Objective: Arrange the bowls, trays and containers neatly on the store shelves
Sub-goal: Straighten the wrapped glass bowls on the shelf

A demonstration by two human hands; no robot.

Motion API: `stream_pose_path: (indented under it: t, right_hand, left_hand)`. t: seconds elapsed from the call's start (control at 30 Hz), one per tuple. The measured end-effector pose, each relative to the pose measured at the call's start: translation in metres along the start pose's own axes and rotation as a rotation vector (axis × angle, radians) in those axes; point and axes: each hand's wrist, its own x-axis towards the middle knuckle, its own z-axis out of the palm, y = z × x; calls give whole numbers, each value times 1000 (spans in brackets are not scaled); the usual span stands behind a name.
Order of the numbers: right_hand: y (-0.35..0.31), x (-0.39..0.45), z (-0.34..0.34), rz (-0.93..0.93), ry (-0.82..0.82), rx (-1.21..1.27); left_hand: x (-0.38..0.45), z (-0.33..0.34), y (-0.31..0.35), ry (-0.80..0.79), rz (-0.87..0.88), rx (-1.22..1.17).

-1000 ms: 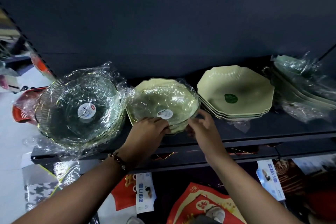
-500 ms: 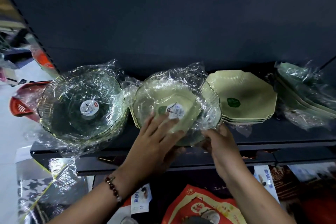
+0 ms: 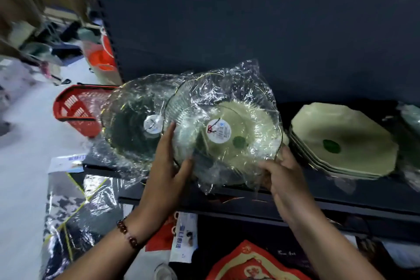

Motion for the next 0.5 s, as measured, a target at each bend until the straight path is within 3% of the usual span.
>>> stream_pose_path:
  t: [0.23, 0.5]
  right_hand:
    - [-22, 23, 74, -177, -169, -282]
    - [-13, 72, 152, -305, -70, -741]
  left_hand:
    - [18, -60, -35, 189, -16, 249]
    - [42, -91, -75, 199, -148, 502]
